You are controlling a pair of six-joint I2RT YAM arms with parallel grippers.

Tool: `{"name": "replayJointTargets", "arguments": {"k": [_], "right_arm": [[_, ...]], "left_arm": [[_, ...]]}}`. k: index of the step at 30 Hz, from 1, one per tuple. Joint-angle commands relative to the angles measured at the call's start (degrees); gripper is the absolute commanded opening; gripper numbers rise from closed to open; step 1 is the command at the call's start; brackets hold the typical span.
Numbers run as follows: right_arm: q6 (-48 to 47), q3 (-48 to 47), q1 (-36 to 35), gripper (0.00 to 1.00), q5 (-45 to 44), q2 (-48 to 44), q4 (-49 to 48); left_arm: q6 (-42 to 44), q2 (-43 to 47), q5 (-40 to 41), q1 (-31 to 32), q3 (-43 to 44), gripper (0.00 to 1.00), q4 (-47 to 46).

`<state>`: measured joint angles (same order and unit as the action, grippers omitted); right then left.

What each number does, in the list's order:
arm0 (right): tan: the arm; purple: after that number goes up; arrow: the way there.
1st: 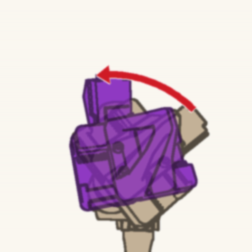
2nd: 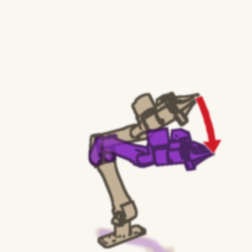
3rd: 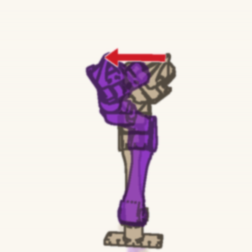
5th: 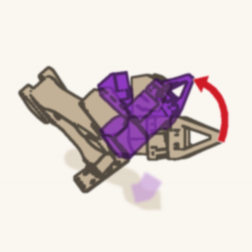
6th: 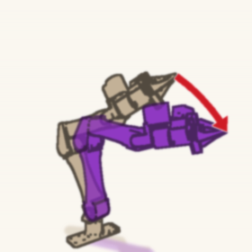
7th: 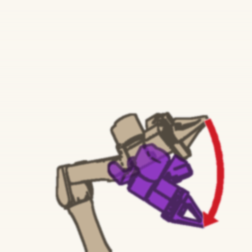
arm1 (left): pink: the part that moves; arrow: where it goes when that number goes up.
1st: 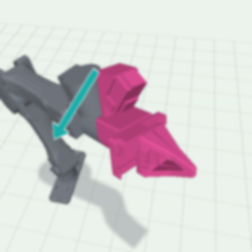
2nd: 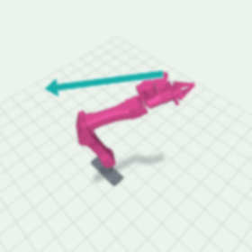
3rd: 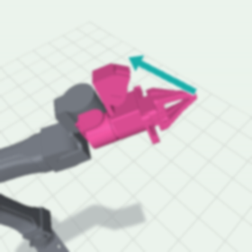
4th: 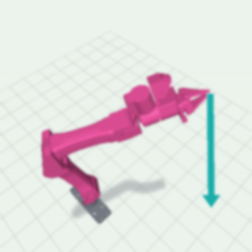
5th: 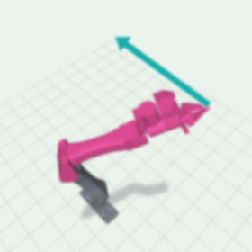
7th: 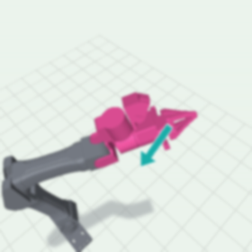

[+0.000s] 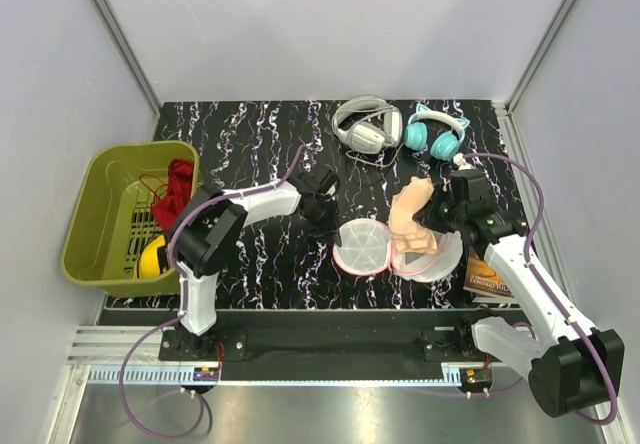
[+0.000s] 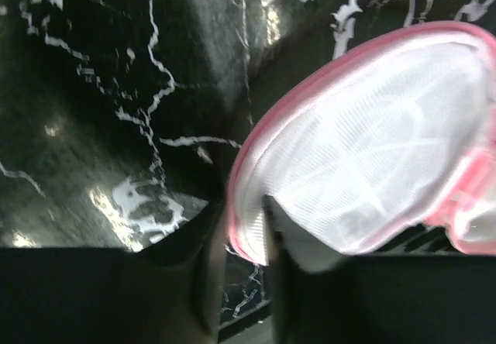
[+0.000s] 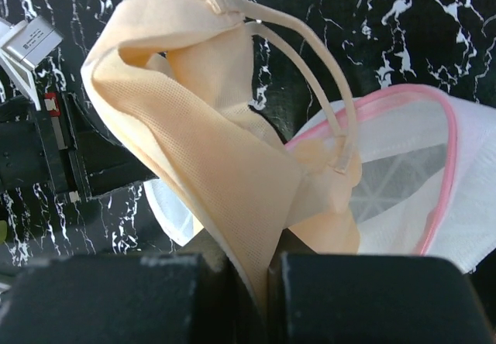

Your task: Place the bra in the laundry bag and zip it closed

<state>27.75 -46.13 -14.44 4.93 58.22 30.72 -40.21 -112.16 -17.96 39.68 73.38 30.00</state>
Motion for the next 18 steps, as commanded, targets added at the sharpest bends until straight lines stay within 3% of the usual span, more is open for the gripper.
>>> {"name": "replayJointTargets", "arguments": {"k": [1,3,18], "right_arm": [[1.61,-0.28,0.46,0.00,-3.78,-1.17,-0.49],[1.52,-0.19,0.55,0.00,-4.48,-1.61,0.13],[1.79,5.17,0.46,0.00,2.62,-1.88,-3.12]], "left_arm": [[1.09,-1.13,-0.33,0.05,2.11,0.10,-1.00],[1.53,-0.08,1.59,-0.13,2.46,0.00,0.67],[-3.12,15.12,2.58,-1.89,5.27,0.00,6.04]]}}
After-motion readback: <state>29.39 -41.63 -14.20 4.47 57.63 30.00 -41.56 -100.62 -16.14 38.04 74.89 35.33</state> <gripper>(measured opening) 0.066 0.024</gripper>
